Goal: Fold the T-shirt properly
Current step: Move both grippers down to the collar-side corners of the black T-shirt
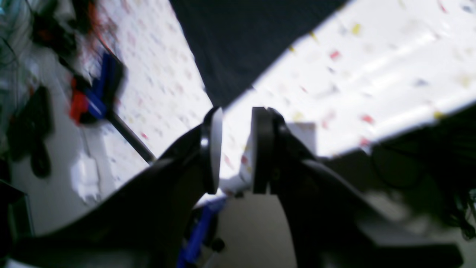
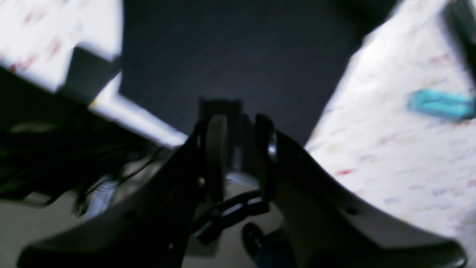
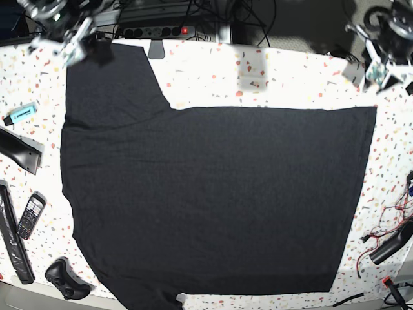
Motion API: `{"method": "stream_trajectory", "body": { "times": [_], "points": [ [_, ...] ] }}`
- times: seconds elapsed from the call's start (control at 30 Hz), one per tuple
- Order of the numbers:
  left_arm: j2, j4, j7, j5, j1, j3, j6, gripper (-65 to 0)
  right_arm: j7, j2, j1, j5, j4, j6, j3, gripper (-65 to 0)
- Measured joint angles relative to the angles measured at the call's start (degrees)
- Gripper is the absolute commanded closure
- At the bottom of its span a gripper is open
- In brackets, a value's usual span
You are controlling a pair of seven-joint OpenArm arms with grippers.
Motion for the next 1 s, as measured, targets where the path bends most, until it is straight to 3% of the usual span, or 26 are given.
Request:
{"method": "stream_trajectory", "body": {
  "times": [0.07, 0.17, 0.23, 0.43, 0.73, 1.0],
  "points": [
    [-1.88, -0.94, -0.66, 1.92, -1.9, 0.04, -1.92, -18.9, -2.86, 0.0, 1.31, 0.04, 1.68, -0.35, 1.66, -13.8],
    [-4.33, -3.8, -1.4, 2.67, -4.81, 2.36, -2.1, -20.3, -3.91, -0.09, 2.1, 0.13, 3.39, -0.35, 3.34, -13.8],
    [-6.16, -6.16, -1.86, 3.26, -6.8, 5.92, -2.21, -20.3, -3.96, -0.09, 2.16, 0.15, 4.39, -0.37, 4.42, -13.8],
    [-11.1, -17.09, -4.76, 13.03, -14.58, 19.43, -2.25, -20.3, -6.05, -0.11, 2.08, 0.2, 4.96, -0.37, 7.13, -13.8],
    [-11.61, -32.79, -7.04, 14.43, -28.98, 29.99, -0.13, -20.3, -6.75, -0.17, 2.05, 0.17, 5.01, -0.35, 10.29, -13.8],
    [-11.58, -40.85, -10.12, 13.97, -35.74, 31.17, -0.35, -20.3, -6.97, -0.17, 2.08, 0.17, 5.01, -0.35, 10.36, -13.8]
  ]
}}
